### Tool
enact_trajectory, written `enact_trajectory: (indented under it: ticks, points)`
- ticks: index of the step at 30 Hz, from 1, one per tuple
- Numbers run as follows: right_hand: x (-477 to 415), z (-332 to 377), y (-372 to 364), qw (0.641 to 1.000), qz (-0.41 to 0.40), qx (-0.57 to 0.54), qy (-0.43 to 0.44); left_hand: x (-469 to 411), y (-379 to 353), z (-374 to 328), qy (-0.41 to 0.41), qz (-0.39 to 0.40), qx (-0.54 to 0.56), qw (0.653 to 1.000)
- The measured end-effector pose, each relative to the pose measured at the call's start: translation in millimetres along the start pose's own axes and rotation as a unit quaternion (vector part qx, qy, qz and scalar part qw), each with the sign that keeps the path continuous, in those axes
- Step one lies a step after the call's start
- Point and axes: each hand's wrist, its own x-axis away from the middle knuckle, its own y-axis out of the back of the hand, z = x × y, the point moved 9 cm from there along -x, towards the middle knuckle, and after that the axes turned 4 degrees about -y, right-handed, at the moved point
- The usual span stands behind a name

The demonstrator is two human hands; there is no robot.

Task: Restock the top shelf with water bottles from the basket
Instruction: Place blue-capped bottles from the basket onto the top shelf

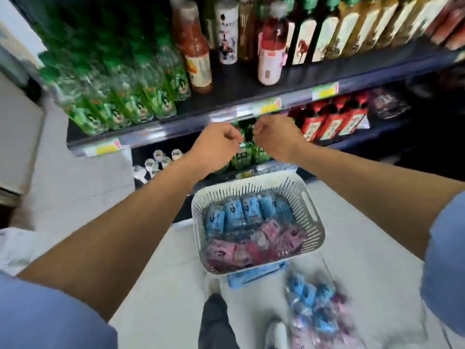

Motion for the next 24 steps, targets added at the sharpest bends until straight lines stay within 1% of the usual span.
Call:
enact_trajectory:
  ticks: [1,3,6,8,12,17,21,23,24]
  points:
    - [5.0,-21.8,-27.0,0.999,0.045,0.026,-0.016,4.6,-19.4,20.6,0.022,0.017,-0.005,1.000]
    - [15.3,-59.2,-78.6,0.991,0.126,0.042,-0.036,14.1,-47.7,57.5,0.055,0.030,0.000,0.998]
    - [23.8,-102.1,-139.4,0.975,0.198,0.084,-0.052,25.3,-70.6,96.6,0.079,0.048,-0.048,0.995]
    - [20.2,-131.9,-175.8,0.965,0.227,0.111,-0.072,26.7,-81.9,121.7,0.096,0.060,-0.053,0.992]
    - [12.9,-192.0,-218.3,0.945,0.251,0.166,-0.130,16.8,-103.2,159.6,0.108,0.067,-0.077,0.989]
    - [14.7,-238.3,-258.6,0.934,0.266,0.104,-0.216,-0.2,-135.4,184.3,0.097,0.105,-0.102,0.984]
    - [14.6,-263.7,-283.4,0.915,0.276,0.108,-0.274,-7.4,-155.2,196.7,0.099,0.119,-0.103,0.983]
    - [12.8,-267.6,-287.5,0.913,0.265,0.109,-0.291,-9.0,-161.7,201.2,0.096,0.125,-0.106,0.982]
    - [9.8,-267.2,-287.6,0.919,0.244,0.114,-0.289,-9.5,-162.9,202.7,0.093,0.126,-0.105,0.982]
